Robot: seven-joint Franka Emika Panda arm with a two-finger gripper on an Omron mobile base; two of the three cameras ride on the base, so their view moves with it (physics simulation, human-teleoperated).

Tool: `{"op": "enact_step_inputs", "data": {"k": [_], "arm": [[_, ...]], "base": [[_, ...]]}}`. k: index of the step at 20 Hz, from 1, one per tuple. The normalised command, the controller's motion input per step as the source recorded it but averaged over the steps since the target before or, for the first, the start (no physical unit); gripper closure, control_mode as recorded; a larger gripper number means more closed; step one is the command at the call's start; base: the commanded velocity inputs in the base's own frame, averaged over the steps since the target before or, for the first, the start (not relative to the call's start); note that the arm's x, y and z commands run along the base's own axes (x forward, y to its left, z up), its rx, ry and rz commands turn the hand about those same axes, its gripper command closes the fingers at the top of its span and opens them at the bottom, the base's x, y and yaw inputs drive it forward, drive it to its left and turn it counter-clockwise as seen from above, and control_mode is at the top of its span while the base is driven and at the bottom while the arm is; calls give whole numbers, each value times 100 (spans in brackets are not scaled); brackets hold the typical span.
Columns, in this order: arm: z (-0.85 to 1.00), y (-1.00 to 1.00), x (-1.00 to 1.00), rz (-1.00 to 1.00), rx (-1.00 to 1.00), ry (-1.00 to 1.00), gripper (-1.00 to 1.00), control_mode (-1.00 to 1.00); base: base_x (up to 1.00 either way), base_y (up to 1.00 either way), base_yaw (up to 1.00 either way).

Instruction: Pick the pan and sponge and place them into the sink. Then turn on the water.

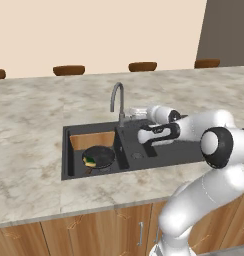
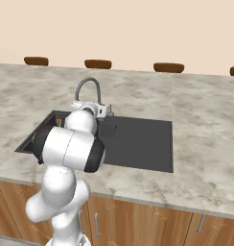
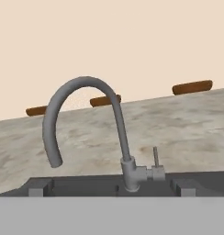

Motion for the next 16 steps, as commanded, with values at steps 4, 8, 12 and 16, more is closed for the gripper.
{"op": "enact_step_inputs", "data": {"k": [4,8,12,16], "arm": [[-12,-14,7,1,0,-13,-100,-100],[-6,-10,11,0,-2,-11,-100,-100],[0,-1,21,-2,0,-2,-100,-100],[-7,0,27,0,0,-1,-100,-100]], "base": [[0,0,0],[0,0,0],[0,0,0],[0,0,0]]}}
